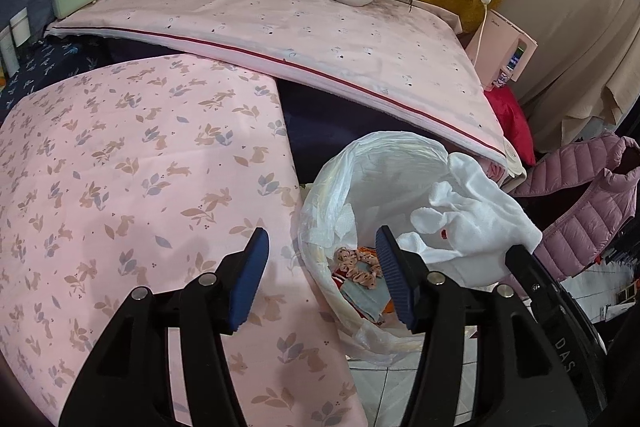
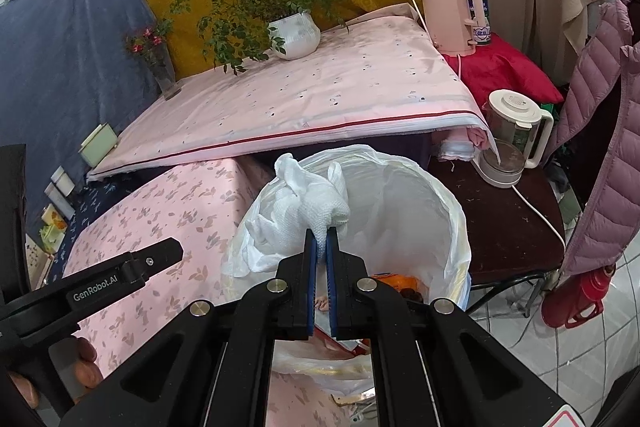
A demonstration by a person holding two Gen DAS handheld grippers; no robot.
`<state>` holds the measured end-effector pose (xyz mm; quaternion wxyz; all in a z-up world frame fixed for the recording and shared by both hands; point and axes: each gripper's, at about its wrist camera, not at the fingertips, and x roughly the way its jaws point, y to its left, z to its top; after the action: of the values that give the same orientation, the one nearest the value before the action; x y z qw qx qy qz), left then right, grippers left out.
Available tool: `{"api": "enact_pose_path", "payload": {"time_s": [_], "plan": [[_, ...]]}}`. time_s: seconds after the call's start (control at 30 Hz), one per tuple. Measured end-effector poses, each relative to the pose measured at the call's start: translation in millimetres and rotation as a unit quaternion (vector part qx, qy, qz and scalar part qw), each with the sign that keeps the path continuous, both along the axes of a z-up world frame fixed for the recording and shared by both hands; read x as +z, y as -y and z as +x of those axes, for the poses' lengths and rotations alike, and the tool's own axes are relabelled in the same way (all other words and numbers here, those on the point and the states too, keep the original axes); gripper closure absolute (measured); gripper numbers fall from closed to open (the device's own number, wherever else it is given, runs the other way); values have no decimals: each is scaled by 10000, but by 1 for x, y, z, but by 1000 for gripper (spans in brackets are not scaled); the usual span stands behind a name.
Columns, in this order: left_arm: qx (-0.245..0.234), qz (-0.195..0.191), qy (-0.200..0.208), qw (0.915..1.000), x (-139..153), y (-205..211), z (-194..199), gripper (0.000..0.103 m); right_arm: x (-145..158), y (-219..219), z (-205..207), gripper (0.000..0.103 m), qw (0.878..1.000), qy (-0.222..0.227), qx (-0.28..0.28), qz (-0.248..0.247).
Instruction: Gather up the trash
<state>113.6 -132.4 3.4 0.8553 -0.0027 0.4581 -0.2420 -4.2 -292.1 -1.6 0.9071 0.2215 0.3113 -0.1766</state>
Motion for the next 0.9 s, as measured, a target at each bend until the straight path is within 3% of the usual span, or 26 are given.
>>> {"api": "enact_pose_path", "payload": {"time_s": [0.4,0.63,0.7,0.8,0.9], "plan": [[218,300,288,9989,4,-19,-7,42,6,-12,8,95,9998,-4,175,-85],[325,494,383,9975,5,-30,-18,30,14,-23,11,92,9990,-73,366,-228],[354,550,402,9970,4,-33,-20,27,14,-25,10,86,9988,-92,412,-240],[410,661,482,9958,1,-37,-26,21,16,-28,7,64,9988,-86,447,-198],[414,754,482,9951,-2,-40,-30,19,18,-31,5,60,9984,-130,498,-228]]}}
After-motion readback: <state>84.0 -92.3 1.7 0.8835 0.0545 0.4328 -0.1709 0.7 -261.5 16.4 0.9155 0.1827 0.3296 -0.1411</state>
